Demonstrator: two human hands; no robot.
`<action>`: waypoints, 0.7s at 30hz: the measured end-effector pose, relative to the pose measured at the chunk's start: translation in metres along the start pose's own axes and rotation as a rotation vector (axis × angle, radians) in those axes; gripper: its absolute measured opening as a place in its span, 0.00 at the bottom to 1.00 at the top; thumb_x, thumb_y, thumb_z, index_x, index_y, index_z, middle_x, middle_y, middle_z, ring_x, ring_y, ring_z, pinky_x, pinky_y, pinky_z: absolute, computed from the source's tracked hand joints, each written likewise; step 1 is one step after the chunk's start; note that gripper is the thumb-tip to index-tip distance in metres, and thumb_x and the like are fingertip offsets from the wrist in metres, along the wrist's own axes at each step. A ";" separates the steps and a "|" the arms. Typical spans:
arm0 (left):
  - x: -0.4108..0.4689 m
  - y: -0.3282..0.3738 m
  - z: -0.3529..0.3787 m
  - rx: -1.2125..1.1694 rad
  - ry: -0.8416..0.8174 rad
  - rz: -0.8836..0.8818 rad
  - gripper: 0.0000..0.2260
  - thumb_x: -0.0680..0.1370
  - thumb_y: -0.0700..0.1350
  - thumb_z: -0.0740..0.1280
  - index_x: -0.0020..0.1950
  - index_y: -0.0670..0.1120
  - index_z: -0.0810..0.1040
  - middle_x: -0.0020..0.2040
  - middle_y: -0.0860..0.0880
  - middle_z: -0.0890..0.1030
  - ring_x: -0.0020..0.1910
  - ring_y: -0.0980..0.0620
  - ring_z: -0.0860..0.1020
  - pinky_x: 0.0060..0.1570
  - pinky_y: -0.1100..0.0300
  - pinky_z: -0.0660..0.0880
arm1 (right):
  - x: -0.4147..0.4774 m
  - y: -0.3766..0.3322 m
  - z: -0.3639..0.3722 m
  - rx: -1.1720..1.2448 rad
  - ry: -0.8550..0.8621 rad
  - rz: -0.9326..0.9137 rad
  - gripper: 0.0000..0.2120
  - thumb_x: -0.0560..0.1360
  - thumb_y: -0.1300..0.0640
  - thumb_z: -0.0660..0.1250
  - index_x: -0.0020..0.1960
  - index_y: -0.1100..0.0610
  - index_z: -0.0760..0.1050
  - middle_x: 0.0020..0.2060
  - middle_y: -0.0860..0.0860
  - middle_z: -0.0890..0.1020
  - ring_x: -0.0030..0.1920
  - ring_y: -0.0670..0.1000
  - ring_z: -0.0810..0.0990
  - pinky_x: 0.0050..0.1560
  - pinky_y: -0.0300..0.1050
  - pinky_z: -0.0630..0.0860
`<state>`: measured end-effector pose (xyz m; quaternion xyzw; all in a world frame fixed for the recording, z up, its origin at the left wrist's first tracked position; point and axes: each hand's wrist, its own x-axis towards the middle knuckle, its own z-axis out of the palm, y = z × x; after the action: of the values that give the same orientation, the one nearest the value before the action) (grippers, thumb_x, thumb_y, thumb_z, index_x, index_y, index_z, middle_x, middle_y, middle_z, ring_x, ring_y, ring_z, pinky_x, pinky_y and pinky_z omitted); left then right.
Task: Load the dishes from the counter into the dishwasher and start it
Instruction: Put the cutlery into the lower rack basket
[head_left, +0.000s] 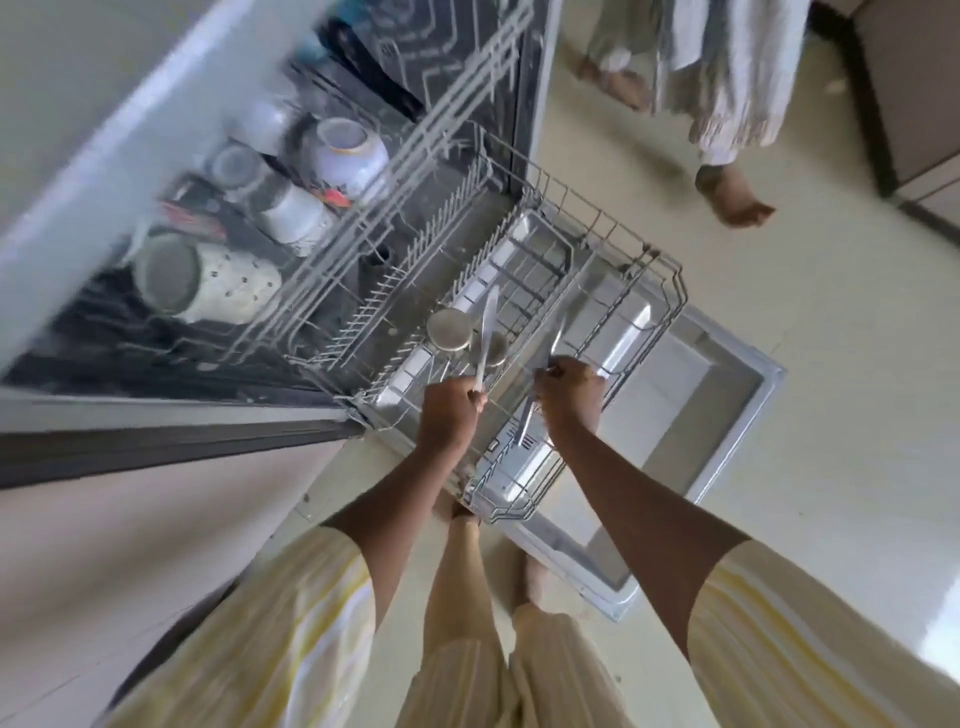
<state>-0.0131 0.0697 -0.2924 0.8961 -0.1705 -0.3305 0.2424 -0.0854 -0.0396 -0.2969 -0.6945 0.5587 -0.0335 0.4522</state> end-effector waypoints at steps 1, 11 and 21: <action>0.020 -0.002 0.007 0.026 -0.016 0.010 0.11 0.78 0.40 0.65 0.58 0.36 0.78 0.51 0.39 0.82 0.41 0.52 0.77 0.32 0.70 0.69 | 0.017 0.004 0.010 -0.023 -0.002 0.000 0.05 0.73 0.64 0.68 0.47 0.62 0.82 0.37 0.56 0.84 0.34 0.52 0.81 0.40 0.46 0.81; 0.198 -0.006 0.062 0.208 -0.071 0.160 0.12 0.73 0.40 0.70 0.52 0.33 0.80 0.49 0.37 0.82 0.47 0.44 0.82 0.46 0.58 0.76 | 0.165 0.023 0.086 -0.165 0.038 0.135 0.11 0.74 0.65 0.61 0.54 0.62 0.77 0.51 0.59 0.81 0.53 0.56 0.80 0.51 0.45 0.75; 0.258 0.004 0.103 0.383 -0.108 0.254 0.08 0.71 0.37 0.62 0.36 0.36 0.78 0.40 0.30 0.78 0.46 0.41 0.81 0.37 0.47 0.68 | 0.203 0.014 0.115 -0.149 0.051 0.158 0.13 0.78 0.67 0.53 0.58 0.64 0.73 0.56 0.59 0.78 0.56 0.56 0.77 0.52 0.46 0.73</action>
<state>0.1039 -0.0871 -0.4899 0.8781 -0.3542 -0.3063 0.0980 0.0435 -0.1346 -0.4674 -0.6790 0.6239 0.0262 0.3861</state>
